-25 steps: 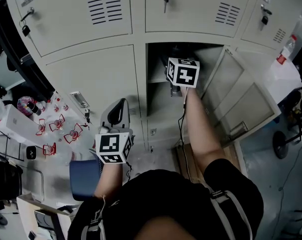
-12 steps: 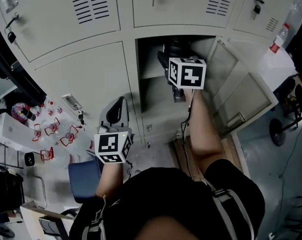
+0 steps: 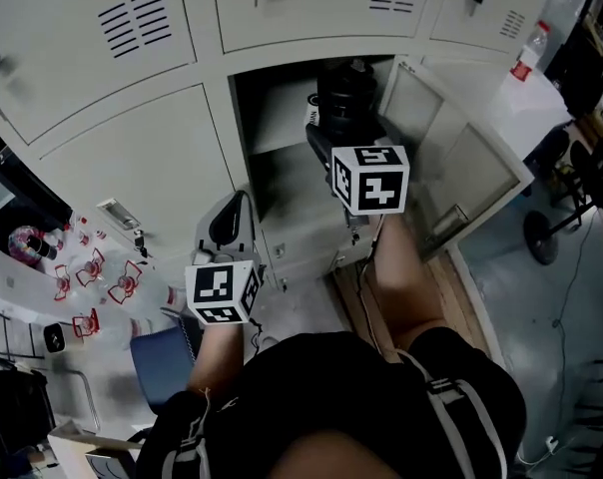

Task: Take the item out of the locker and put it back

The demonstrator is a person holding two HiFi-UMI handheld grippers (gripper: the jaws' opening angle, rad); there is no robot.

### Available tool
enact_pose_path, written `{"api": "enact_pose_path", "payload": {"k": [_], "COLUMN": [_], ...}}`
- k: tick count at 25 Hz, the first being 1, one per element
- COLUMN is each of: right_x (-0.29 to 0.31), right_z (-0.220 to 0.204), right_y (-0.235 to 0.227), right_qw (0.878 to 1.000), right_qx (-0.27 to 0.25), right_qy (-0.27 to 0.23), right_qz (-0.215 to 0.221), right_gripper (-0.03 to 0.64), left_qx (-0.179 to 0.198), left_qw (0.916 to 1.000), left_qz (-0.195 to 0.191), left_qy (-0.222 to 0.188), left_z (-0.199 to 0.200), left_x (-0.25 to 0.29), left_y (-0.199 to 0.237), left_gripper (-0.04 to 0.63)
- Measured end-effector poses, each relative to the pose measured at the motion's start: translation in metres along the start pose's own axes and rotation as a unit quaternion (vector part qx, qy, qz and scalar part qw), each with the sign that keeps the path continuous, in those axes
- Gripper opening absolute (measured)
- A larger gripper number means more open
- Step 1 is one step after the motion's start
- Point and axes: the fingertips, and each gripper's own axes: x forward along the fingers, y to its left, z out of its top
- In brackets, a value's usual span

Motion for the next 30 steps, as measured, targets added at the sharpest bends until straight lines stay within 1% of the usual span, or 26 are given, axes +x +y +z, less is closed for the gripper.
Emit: {"api": "enact_pose_path", "payload": {"k": [2, 7, 11, 17, 23, 30], "right_x": [-0.012, -0.045, -0.076, -0.109, -0.124, -0.123], "right_z": [-0.005, -0.024, -0.043, -0.077, -0.092, -0.095], "right_y": [-0.002, -0.007, -0.007, -0.007, -0.002, 0.004], "right_qw": [1.0, 0.999, 0.998, 0.998, 0.998, 0.997], "right_qx": [-0.009, 0.02, 0.038, 0.046, 0.048, 0.046], "right_qy": [-0.014, -0.04, -0.048, -0.051, -0.047, -0.048], "right_qz": [-0.007, -0.004, 0.006, 0.006, 0.013, 0.025], "right_gripper": [0.451, 0.451, 0.451, 0.451, 0.451, 0.452], "left_qx": [0.0, -0.002, -0.001, 0.003, 0.006, 0.008], "left_qw": [1.0, 0.9995, 0.9985, 0.9968, 0.9962, 0.9967], "left_qz": [-0.008, -0.032, -0.053, -0.075, -0.083, -0.077], "left_qy": [0.001, 0.008, 0.016, 0.025, 0.026, 0.023], "left_z": [-0.001, -0.006, -0.011, -0.017, -0.017, -0.013], "left_x": [0.004, 0.011, 0.013, 0.01, 0.005, 0.002], "left_y": [-0.008, -0.029, -0.048, -0.071, -0.084, -0.082], "left_gripper": [0.012, 0.012, 0.012, 0.012, 0.012, 0.012]}}
